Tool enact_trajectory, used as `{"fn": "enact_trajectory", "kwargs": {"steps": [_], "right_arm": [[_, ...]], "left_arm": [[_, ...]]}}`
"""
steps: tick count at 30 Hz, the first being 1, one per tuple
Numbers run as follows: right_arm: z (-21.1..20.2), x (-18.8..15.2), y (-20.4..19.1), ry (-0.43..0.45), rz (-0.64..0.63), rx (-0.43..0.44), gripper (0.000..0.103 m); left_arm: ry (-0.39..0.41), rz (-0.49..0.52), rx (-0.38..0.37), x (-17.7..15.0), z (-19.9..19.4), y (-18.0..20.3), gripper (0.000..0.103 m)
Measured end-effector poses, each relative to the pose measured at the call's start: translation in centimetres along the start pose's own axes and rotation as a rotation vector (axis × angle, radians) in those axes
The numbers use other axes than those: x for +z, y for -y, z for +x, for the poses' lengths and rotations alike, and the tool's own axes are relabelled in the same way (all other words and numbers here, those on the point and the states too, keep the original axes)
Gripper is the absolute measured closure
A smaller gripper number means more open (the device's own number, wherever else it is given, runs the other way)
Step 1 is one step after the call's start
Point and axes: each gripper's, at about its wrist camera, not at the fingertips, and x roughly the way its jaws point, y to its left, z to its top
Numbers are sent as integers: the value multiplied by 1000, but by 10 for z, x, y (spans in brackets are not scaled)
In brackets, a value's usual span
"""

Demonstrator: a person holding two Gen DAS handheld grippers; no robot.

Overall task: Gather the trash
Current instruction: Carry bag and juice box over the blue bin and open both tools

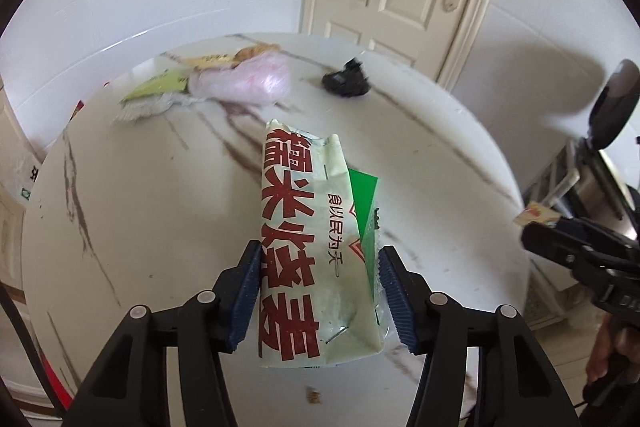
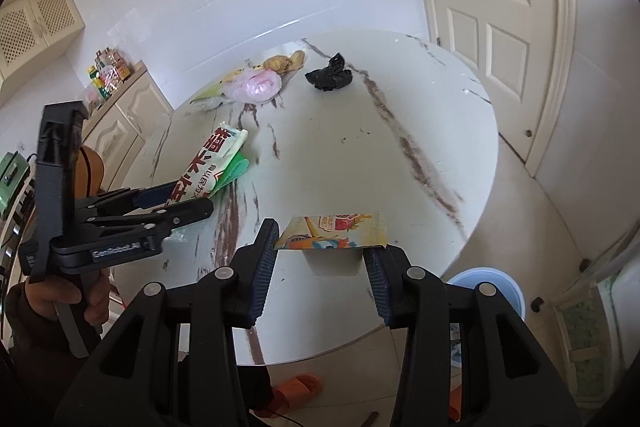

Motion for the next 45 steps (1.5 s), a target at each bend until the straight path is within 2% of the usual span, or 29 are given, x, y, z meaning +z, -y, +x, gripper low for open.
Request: {"fn": "enact_trajectory", "kwargs": {"steps": [5,10,15,20,22,25,27,28,39,40,43,45], "right_arm": [[-14,-2,13,29,23,-9,63],[-38,-9,39,68,62,-47,63],[-66,-21,78,111,132,-110,63],[-77,-33,125,127,228,-155,63],[-76,-36,142,133,260,-150,62],[-70,-37,164,125,307,-128,54],[-67,-39,177,119,328,-137,46],[-66,-41,184,117,339,-148,38],[-74,-68,227,96,426,-210,37],[-75,-69,229,97,427,-209,40],[-79,-70,231,93,430,-253,39],[-83,-71,235,106,439,-248,39]], "left_arm": [[19,31,-77,7,-12,29,50],[22,102,-159,18,-14,77,50],[1,173,-229,29,-1,127,51],[-26,251,-258,43,29,174,51],[-39,277,-263,50,43,188,51],[-57,313,-252,57,64,208,51],[-71,333,-238,59,75,218,51],[-78,343,-229,60,83,224,51],[-164,409,-180,65,159,278,50],[-164,414,-175,66,165,284,49],[-168,424,-157,67,177,297,43],[-143,438,-115,65,177,305,34]]}}
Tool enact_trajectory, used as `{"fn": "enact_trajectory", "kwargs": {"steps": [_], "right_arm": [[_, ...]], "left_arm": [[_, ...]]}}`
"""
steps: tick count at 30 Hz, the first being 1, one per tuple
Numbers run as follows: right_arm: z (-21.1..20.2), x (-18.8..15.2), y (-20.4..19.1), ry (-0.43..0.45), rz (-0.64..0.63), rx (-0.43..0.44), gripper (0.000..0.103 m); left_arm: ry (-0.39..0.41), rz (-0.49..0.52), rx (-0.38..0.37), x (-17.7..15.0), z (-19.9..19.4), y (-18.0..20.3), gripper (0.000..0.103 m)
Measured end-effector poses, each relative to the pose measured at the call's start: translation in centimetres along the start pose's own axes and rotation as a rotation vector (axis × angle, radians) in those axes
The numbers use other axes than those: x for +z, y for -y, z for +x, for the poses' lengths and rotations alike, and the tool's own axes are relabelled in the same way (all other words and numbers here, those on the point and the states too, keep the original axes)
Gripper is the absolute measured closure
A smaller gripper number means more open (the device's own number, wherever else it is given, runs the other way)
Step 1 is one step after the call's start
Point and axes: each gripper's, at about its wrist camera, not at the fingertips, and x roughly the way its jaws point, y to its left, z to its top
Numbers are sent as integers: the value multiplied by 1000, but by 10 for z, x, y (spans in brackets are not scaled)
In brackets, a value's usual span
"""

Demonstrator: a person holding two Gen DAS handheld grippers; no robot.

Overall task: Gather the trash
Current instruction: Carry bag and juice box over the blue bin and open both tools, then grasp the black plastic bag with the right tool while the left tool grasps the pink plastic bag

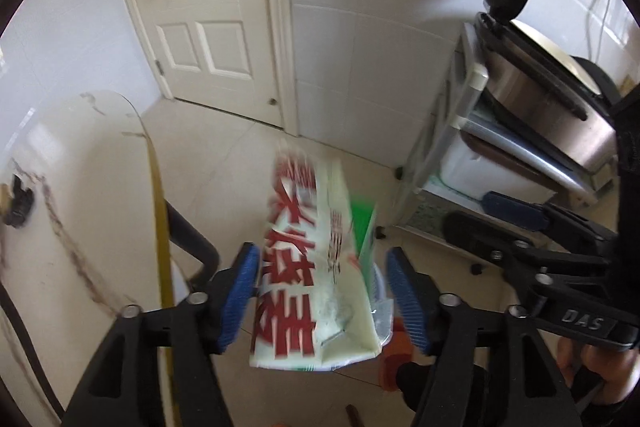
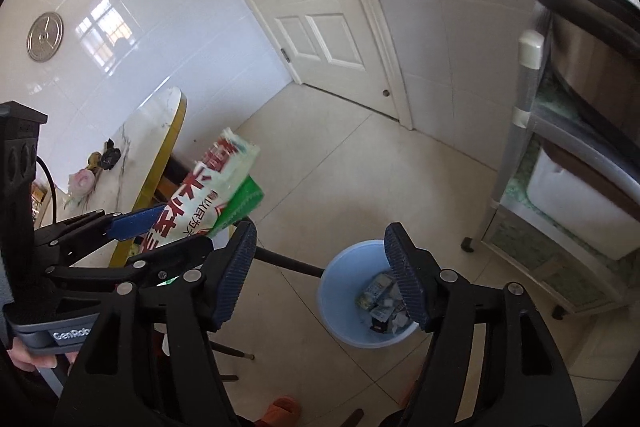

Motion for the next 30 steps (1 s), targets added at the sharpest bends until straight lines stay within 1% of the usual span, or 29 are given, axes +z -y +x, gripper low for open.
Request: {"fn": "enact_trajectory", "kwargs": {"steps": [2,3,5,8,10,13,16,18,19,22,25,30], "right_arm": [[-4,1,3,6,4,-9,37],[-6,1,4,8,4,-9,37],[-12,2,4,17,7,-9,36],[-22,4,-2,32,-1,-6,36],[-31,5,-11,45,-16,-2,36],[-47,6,-30,69,-49,8,36],[-63,7,-56,98,-93,21,33],[-73,7,-77,116,-130,32,32],[-77,7,-89,123,-153,37,32],[-82,7,-126,134,-213,62,31],[-82,7,-164,134,-271,87,30],[-68,9,-225,113,-368,102,28]], "left_arm": [[15,12,31,2,-1,6,25],[24,12,27,2,-3,8,23],[39,5,17,-2,-11,13,21],[68,7,24,-7,-28,16,21],[97,0,30,-15,-46,11,20],[147,-23,36,-30,-78,2,13],[197,-36,55,-50,-111,-10,10],[228,-50,77,-64,-132,-22,8],[242,-60,89,-72,-142,-28,6],[271,-105,124,-96,-168,-52,5],[274,-154,141,-120,-187,-81,5],[284,-252,217,-157,-213,-146,4]]}}
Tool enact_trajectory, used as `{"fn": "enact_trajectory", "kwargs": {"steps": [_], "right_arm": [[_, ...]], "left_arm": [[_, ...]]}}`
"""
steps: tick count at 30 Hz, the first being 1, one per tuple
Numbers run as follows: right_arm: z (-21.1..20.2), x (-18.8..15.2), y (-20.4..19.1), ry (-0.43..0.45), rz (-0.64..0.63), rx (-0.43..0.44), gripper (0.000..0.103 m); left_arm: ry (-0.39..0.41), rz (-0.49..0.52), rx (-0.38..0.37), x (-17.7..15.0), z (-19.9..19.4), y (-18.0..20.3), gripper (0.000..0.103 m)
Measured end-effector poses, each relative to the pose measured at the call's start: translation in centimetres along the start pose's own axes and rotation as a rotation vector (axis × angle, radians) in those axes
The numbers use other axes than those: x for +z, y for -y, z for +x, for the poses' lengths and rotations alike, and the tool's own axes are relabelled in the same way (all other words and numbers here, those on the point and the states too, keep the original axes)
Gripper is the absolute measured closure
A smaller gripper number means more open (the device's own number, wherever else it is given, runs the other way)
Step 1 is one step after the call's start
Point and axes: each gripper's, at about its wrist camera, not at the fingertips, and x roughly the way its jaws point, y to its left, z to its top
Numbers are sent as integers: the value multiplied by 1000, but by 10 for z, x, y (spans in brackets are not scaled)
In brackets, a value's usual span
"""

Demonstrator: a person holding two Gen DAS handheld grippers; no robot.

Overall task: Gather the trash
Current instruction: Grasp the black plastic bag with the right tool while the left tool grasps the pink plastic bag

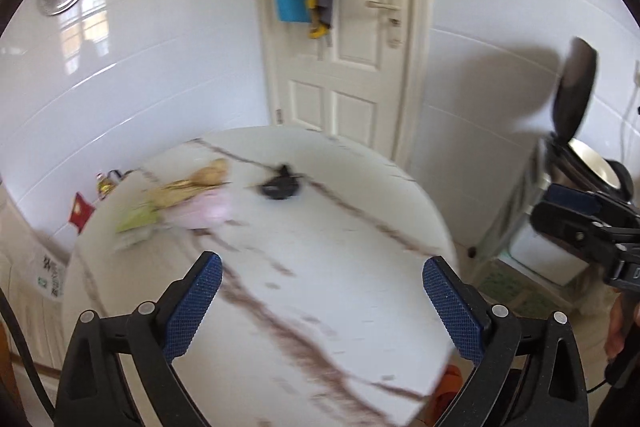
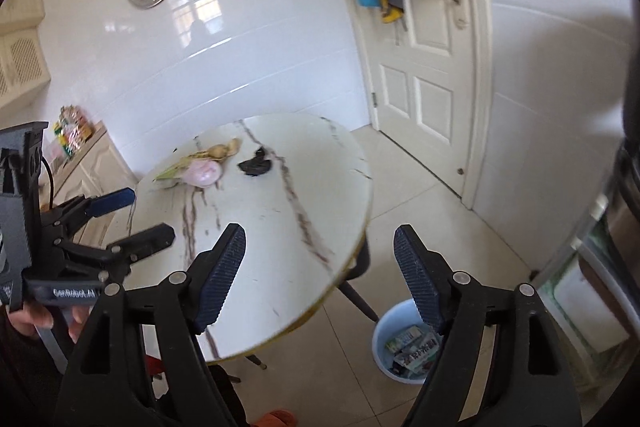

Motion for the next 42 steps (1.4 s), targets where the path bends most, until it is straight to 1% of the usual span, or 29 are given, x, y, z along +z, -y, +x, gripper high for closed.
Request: {"fn": "enact_trajectory", "kwargs": {"steps": [3,6,8,12,14,16,17,19,21,22,23,24,26,28,37,39,40,42], "right_arm": [[21,12,-31,-27,-54,15,28],[47,22,-51,-55,-92,31,28],[69,27,-60,-82,-104,40,28],[111,33,-71,-135,-129,37,28],[129,35,-71,-159,-134,34,28],[148,39,-71,-174,-143,37,28],[156,40,-70,-183,-148,39,28],[170,44,-69,-193,-154,47,28],[185,48,-69,-204,-162,46,28],[191,49,-69,-205,-164,51,28],[198,51,-69,-214,-168,59,28],[205,53,-68,-220,-171,59,28],[218,58,-69,-225,-175,53,28],[231,61,-71,-241,-179,57,28],[287,74,-100,-294,-260,88,28],[297,74,-105,-304,-282,65,32],[300,74,-107,-309,-289,60,39],[302,71,-109,-323,-298,70,47]], "left_arm": [[-10,-54,47,-5,0,-44,3],[-11,-88,67,-4,10,-75,3],[-21,-93,31,-1,25,-87,3],[-61,-64,41,7,55,-96,3],[-80,-45,37,13,72,-93,6],[-82,-24,38,19,84,-92,7],[-86,-13,44,21,90,-92,14],[-94,7,42,25,102,-93,19],[-115,9,30,27,121,-99,34],[-133,9,15,27,130,-104,49],[-150,6,11,25,133,-106,60],[-152,9,14,33,141,-107,62],[-134,7,-18,36,140,-112,72],[-127,1,-30,34,131,-119,74],[-129,-59,-104,5,79,-141,77],[-128,-77,-123,1,70,-146,77],[-130,-81,-138,-1,66,-148,77],[-137,-87,-142,-3,61,-151,77]]}}
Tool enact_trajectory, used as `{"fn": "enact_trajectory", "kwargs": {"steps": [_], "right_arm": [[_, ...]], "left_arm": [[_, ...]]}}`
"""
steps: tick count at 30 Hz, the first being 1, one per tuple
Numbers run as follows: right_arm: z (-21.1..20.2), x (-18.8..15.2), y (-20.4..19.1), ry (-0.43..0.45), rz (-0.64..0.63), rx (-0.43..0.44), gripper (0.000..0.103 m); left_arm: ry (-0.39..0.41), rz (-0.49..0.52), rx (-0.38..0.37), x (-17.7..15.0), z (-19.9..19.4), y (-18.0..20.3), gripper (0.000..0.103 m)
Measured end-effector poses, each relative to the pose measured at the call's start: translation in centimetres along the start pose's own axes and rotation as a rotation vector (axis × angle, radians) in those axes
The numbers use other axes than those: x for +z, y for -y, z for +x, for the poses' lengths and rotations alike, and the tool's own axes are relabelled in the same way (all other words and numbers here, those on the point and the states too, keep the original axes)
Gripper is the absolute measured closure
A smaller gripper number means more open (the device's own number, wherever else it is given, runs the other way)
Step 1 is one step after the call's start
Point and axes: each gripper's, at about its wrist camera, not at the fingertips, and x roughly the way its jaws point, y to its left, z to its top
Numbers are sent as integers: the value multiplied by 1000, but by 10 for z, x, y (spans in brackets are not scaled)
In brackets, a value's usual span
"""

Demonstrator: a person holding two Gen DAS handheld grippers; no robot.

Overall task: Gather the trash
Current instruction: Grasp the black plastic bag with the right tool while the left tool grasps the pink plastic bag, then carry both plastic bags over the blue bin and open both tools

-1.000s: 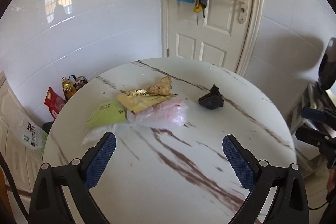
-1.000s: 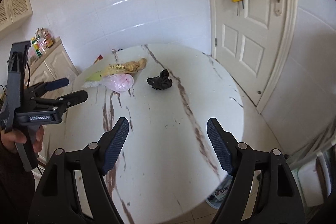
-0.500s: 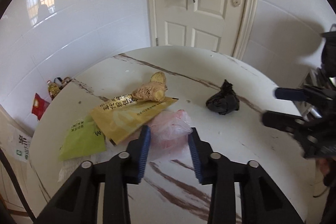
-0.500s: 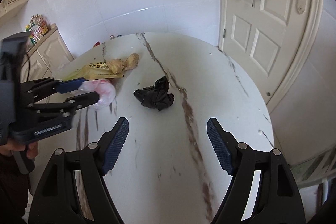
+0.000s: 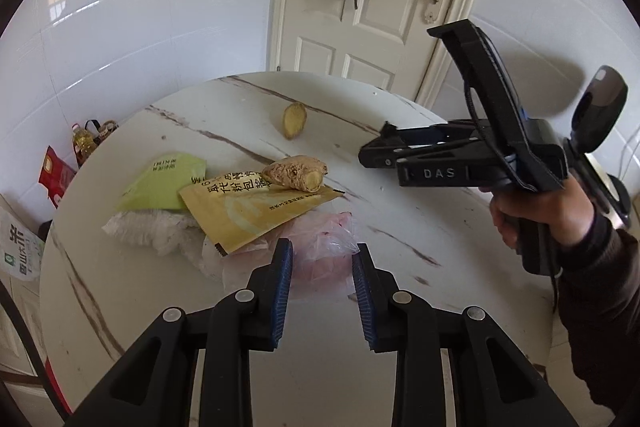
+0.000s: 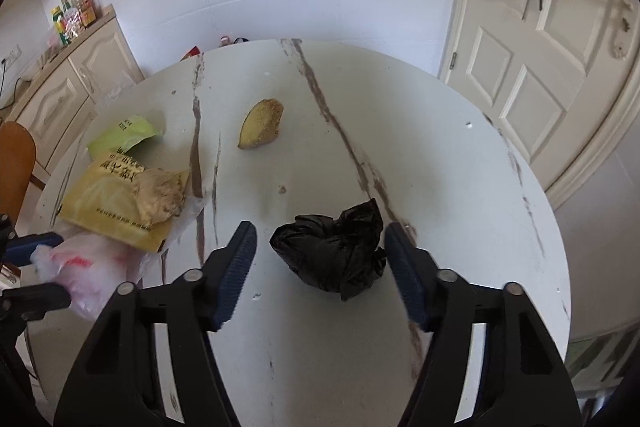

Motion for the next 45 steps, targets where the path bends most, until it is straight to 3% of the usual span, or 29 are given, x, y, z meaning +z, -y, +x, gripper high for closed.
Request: {"fn": "enact_trajectory", "kwargs": {"steps": [1,5,9,14,22,28,37,45], "right_arm": [[1,-1,-1,-4,-5,-1,56],[-5,-8,-5,0,-31,-8,65],[-31,-28,-4,35,-6,32,66],[-76,-61,-5,77,17,77,66],[-134,-108,-16,139,40,113,66],[-161,-137,-18,170,73,141,66],[-203,-161,-11,251,107,166,66],[-244,-201,38,298,202,102,66]], "left_arm": [[-2,1,2,-2,-3,-1,77],[-9,-12,-13,-5,-17,0,79],[-2,-16,-24,-6,-32,9,83],[28,-13,-31,-8,-53,19,99],[45,-36,-9,-13,-69,32,103],[121,-35,-17,-10,-96,48,103],[174,13,-86,-18,-115,96,103],[130,121,-175,0,-75,172,103]]}}
